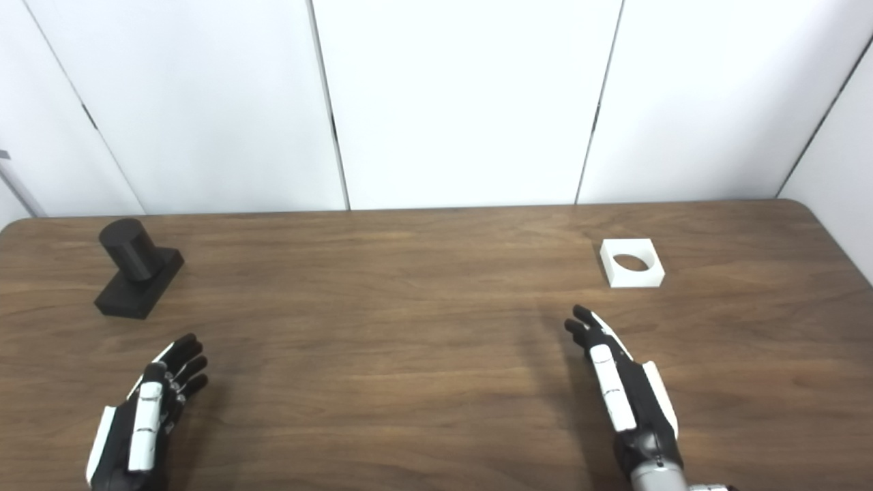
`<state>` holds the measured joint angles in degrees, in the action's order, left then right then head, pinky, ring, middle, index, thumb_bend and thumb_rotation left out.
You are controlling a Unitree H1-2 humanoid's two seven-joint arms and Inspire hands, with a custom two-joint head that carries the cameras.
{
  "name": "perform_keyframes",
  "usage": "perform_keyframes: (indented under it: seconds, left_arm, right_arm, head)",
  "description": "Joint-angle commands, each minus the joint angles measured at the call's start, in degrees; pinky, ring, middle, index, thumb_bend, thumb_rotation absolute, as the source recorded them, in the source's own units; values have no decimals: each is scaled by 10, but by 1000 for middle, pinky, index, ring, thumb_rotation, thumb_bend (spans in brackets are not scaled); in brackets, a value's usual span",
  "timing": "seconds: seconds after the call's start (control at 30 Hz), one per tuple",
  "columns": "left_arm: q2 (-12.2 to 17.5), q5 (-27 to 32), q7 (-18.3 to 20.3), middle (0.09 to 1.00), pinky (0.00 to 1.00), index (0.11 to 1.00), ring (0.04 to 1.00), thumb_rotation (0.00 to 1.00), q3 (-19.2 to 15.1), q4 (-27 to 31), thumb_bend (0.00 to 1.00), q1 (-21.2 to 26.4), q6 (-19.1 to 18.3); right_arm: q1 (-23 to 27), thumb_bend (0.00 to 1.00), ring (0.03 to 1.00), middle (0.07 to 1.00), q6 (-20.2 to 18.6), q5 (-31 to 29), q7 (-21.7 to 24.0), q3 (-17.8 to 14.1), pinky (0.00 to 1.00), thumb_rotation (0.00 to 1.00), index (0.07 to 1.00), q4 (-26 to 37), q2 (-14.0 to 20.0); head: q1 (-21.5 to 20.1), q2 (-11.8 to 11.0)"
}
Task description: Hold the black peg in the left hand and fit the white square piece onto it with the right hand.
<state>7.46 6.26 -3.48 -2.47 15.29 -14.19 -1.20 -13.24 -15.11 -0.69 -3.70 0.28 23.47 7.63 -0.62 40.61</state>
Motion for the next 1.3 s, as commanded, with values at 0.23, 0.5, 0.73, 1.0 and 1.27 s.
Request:
perform_keyframes:
  seconds: [0.23, 0.5, 0.73, 1.0, 1.27]
  left_arm:
    - [-21, -1, 5, 883, 849, 860, 876, 918, 4, 12, 576, -16, 8]
    - [-22, -1, 5, 885, 851, 862, 877, 923, 4, 12, 555, -15, 7]
    - [-25, -1, 3, 884, 854, 860, 875, 906, 5, 12, 570, -15, 6]
    - [-44, -25, -15, 864, 814, 839, 860, 911, 19, -3, 533, -14, 24]
    - [-49, -39, -23, 885, 838, 851, 883, 958, 45, -18, 513, -13, 29]
  right_arm:
    - [-15, 407, 909, 866, -1, 8, -2, -1, 1000, 1000, 890, 11, -19]
    - [-13, 409, 915, 868, -3, 3, 0, -3, 1000, 1000, 894, 10, -19]
    - [-13, 407, 905, 859, -4, 9, -1, -2, 1000, 1000, 887, 10, -17]
    - [-14, 391, 932, 879, 4, -22, 15, -15, 1000, 1000, 899, -2, -6]
    - [-12, 370, 957, 904, 24, -27, 35, -26, 1000, 1000, 918, -18, 12]
  head:
    - [-1, 1]
    - [-1, 0]
    - [7, -3]
    - [87, -29]
    - [142, -53]
